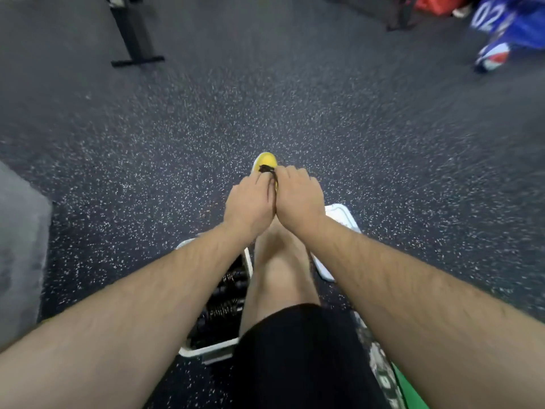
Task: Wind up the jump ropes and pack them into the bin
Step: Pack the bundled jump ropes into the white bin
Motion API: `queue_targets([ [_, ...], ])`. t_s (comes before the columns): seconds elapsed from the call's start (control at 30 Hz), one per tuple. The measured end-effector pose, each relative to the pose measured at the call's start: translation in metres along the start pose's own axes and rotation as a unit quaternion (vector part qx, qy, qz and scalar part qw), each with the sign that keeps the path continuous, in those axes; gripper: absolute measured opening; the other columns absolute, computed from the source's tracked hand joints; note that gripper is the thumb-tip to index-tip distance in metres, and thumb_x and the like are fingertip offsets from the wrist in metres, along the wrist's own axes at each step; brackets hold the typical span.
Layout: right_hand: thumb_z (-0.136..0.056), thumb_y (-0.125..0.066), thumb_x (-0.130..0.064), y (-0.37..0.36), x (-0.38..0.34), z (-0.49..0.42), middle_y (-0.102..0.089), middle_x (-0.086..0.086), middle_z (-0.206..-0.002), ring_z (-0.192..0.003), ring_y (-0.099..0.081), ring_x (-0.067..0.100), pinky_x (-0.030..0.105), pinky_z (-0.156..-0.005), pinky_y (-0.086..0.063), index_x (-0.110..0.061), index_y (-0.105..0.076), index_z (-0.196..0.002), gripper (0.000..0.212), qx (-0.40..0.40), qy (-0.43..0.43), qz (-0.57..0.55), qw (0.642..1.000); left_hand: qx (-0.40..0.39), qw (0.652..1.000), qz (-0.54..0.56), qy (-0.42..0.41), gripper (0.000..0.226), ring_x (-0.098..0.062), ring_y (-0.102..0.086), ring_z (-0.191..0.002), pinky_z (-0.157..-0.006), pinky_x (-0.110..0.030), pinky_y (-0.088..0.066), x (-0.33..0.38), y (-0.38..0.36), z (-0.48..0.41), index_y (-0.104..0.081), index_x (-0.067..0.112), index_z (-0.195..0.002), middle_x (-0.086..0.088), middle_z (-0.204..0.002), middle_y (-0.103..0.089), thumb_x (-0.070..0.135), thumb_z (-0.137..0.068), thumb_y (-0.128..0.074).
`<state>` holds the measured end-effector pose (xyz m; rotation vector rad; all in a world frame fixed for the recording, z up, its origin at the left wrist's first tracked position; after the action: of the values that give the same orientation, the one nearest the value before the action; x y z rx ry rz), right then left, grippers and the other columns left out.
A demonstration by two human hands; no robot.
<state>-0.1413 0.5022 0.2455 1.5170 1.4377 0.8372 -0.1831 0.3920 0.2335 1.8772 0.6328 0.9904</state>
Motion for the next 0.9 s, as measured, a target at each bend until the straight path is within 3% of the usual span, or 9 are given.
queue_targets([
  [0.13, -0.087, -0.059, -0.019, 0.001, 0.073, 0.018, -0.061, 0.005, -0.101, -0.094, -0.058, 0.029, 0.039, -0.071, -0.041, -0.015, -0.057, -0.107, 0.020, -0.024, -0.052, 0.037, 0.998, -0.065, 0.998, -0.009, -0.014, 0.035, -0.034, -0.057, -0.106, -0.086, -0.050, -0.046, 0.063, -0.045, -0.026, -0.057, 0.014, -0.107, -0.011, -0.112, -0.058, 0.031, -0.107, -0.027],
  [0.23, -0.082, -0.061, -0.018, -0.018, 0.124, 0.040, -0.062, 0.005, -0.094, -0.087, -0.061, 0.029, 0.037, -0.067, -0.044, -0.014, -0.060, -0.100, 0.018, -0.037, -0.090, 0.065, 0.993, -0.137, 0.990, -0.030, 0.032, 0.033, -0.032, -0.052, -0.121, -0.094, -0.046, -0.043, 0.100, -0.098, -0.023, -0.053, 0.013, -0.123, -0.011, -0.128, -0.052, 0.030, -0.108, -0.029],
  [0.37, -0.085, -0.046, -0.023, -0.056, 0.180, 0.078, -0.064, 0.008, -0.104, -0.093, -0.060, 0.029, 0.038, -0.072, -0.046, -0.011, -0.060, -0.115, 0.035, -0.116, -0.143, 0.091, 0.979, -0.230, 0.970, -0.008, 0.077, 0.050, -0.031, -0.042, -0.137, -0.107, -0.045, -0.038, 0.124, -0.166, -0.006, -0.035, 0.017, -0.153, -0.012, -0.156, -0.036, 0.038, -0.109, -0.028],
  [0.53, -0.098, -0.045, -0.030, -0.122, 0.232, 0.109, -0.050, 0.007, -0.128, -0.114, -0.050, 0.027, 0.040, -0.088, -0.042, -0.016, -0.044, -0.132, 0.037, -0.250, -0.193, 0.095, 0.944, -0.328, 0.937, -0.044, 0.110, 0.059, -0.031, -0.031, -0.146, -0.115, -0.043, -0.030, 0.103, -0.234, 0.013, -0.015, 0.027, -0.162, -0.013, -0.166, -0.017, 0.045, -0.108, -0.027],
  [0.7, -0.099, -0.047, -0.045, -0.179, 0.256, 0.121, -0.025, 0.012, -0.156, -0.137, -0.034, 0.031, 0.044, -0.105, -0.037, -0.018, -0.019, -0.153, 0.066, -0.393, -0.261, 0.025, 0.881, -0.410, 0.897, -0.043, 0.159, 0.063, -0.033, -0.019, -0.151, -0.119, -0.047, -0.026, 0.073, -0.279, 0.021, -0.005, 0.029, -0.163, -0.017, -0.167, -0.007, 0.046, -0.107, -0.029],
  [0.8, -0.095, -0.053, -0.053, -0.202, 0.267, 0.126, -0.005, 0.013, -0.165, -0.149, -0.018, 0.033, 0.049, -0.115, -0.028, -0.020, -0.003, -0.158, 0.087, -0.426, -0.316, -0.014, 0.848, -0.439, 0.880, -0.039, 0.176, 0.067, -0.036, -0.017, -0.152, -0.118, -0.049, -0.026, 0.067, -0.306, 0.021, 0.001, 0.029, -0.163, -0.019, -0.169, 0.000, 0.048, -0.107, -0.032],
  [0.9, -0.089, -0.061, -0.056, -0.221, 0.274, 0.135, -0.013, 0.013, -0.163, -0.146, -0.024, 0.033, 0.051, -0.115, -0.030, -0.018, -0.003, -0.158, 0.098, -0.433, -0.354, -0.045, 0.828, -0.445, 0.873, -0.015, 0.200, 0.071, -0.039, -0.019, -0.150, -0.118, -0.050, -0.029, 0.071, -0.326, 0.017, -0.001, 0.027, -0.162, -0.021, -0.168, 0.001, 0.047, -0.106, -0.039],
])
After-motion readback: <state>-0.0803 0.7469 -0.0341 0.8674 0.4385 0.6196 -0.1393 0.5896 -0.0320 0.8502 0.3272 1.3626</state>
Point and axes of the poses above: each hand's wrist, its own z-axis away from the middle knuckle, its own y-axis out of the back of the hand, x = y × z, the point moved 1 cm from there along -z, towards the middle knuckle
